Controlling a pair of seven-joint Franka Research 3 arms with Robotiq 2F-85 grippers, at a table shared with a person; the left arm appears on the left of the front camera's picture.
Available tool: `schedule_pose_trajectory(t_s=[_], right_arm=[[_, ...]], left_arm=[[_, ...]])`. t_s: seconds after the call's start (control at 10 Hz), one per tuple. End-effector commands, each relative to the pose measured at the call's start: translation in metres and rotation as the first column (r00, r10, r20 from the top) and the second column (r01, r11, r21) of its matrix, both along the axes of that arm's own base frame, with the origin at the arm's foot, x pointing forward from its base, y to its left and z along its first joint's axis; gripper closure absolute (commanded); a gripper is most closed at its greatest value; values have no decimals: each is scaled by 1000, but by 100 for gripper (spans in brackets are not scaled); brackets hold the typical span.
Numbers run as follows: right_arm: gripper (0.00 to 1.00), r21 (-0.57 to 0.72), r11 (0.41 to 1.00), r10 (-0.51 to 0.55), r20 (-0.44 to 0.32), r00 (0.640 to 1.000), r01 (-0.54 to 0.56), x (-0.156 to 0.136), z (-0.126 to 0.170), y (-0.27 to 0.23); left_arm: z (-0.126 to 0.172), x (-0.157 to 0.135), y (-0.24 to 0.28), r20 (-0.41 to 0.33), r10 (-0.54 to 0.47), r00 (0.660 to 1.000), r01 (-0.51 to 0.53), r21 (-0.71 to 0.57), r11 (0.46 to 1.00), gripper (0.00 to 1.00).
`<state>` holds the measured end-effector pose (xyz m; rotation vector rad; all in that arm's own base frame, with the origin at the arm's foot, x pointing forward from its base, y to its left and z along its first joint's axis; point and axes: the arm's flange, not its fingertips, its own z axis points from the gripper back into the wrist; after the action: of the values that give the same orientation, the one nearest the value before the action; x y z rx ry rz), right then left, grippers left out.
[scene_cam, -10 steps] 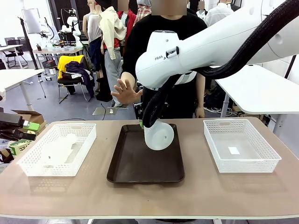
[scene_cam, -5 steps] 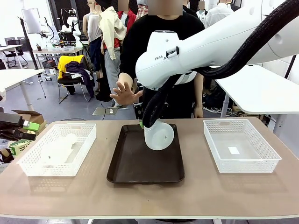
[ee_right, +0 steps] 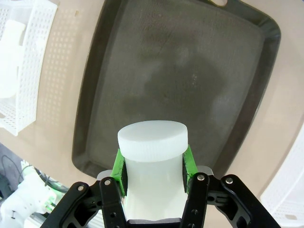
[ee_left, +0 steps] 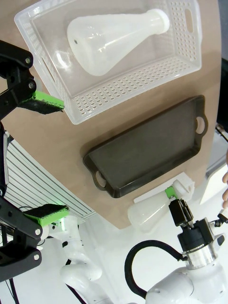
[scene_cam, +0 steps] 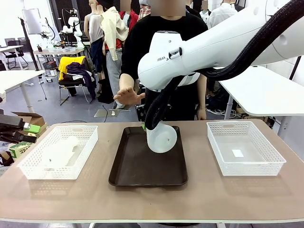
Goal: Prepare the laboratory tools.
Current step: Place the picked Big flask upright in the Handle tray as instructed by the person.
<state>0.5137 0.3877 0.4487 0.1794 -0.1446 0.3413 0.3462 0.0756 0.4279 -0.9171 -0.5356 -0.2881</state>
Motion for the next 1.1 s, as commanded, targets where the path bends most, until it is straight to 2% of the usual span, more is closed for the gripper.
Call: schedule_pose_trajectory(t_s=[0.0,1.0], right_arm=[[100,1,1000,0,0,1000,0,0,0,-1],[100,1,1000,0,0,1000,0,0,0,-1]], left_arm=[[-1,0,1,27,-7,1000,7,-18,1000,0],[-1,0,1,27,-7,1000,7,-18,1000,0]])
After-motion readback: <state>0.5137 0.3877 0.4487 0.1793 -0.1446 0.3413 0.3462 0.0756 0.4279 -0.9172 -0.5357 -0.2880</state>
